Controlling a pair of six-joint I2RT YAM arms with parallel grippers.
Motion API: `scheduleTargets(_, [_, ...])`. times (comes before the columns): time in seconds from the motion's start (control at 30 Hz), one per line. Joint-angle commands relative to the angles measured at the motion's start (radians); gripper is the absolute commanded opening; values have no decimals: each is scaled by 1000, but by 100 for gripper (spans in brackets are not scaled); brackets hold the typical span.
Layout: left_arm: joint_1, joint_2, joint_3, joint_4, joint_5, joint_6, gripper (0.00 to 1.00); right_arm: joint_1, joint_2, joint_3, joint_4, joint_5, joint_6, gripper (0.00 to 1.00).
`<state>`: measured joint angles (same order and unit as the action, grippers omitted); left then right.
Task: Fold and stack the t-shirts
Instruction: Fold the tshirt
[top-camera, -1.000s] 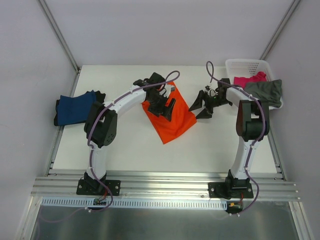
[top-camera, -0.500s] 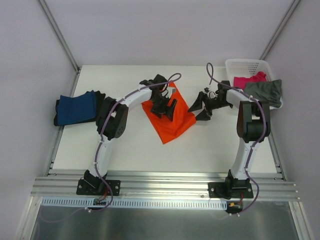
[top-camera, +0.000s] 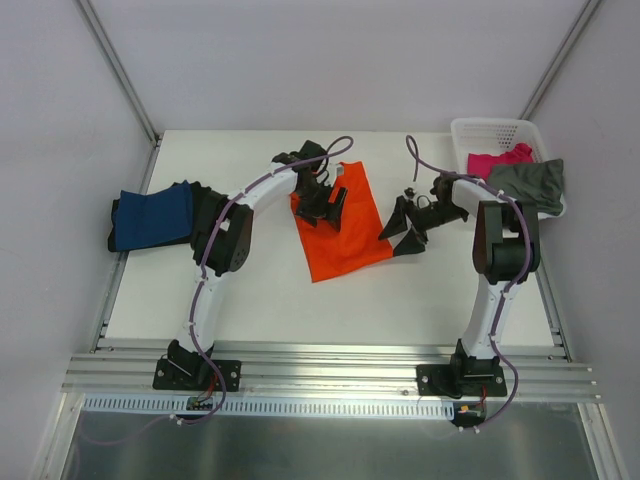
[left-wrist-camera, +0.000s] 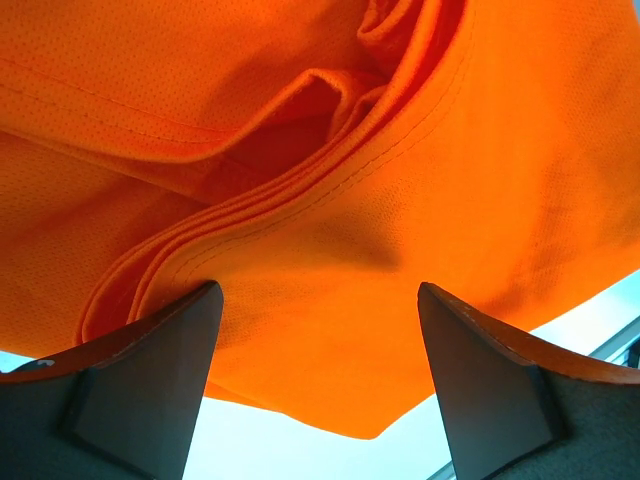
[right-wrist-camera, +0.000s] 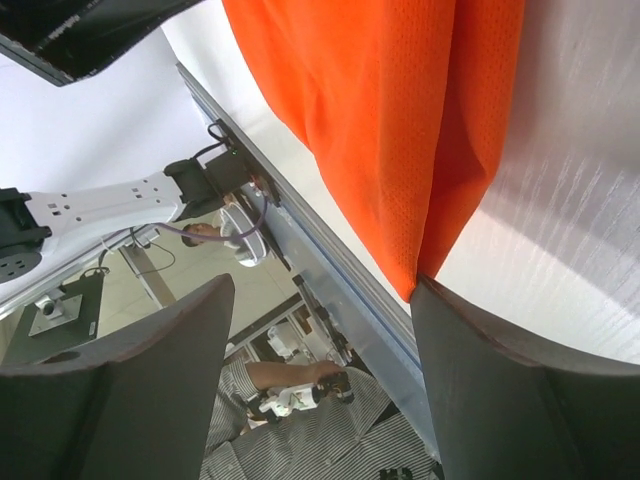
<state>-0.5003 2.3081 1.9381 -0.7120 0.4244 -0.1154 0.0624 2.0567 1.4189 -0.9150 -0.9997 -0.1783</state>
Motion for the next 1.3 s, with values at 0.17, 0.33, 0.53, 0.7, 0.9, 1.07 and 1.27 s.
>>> scheduleTargets(0.17, [-1,-12,13,-1,-38,3,80,37,-23,-32,-88,24,-104,75])
scheduleTargets(0.33, [-1,-21,12,0,-55,8,80,51,-26,-66,-154,65,-182,75])
scheduleTargets(0.53, [-3,-53,30,0,-59,14,84,51,-67,-61,-192,124,-205,78])
scheduleTargets(0.7, [-3,-177,27,-6,-78,40,91,34,-191,15,-234,182,-250,79])
scheduleTargets(0.9, [6,-350,-51,-10,-125,60,99,40,-185,172,-216,182,-190,80])
scheduleTargets(1.07, [25,-430,-154,-15,-168,65,99,117,-112,209,-150,179,-173,80])
scheduleTargets(1.27, [65,-486,-296,-33,-164,27,99,192,-8,226,-136,153,-176,80])
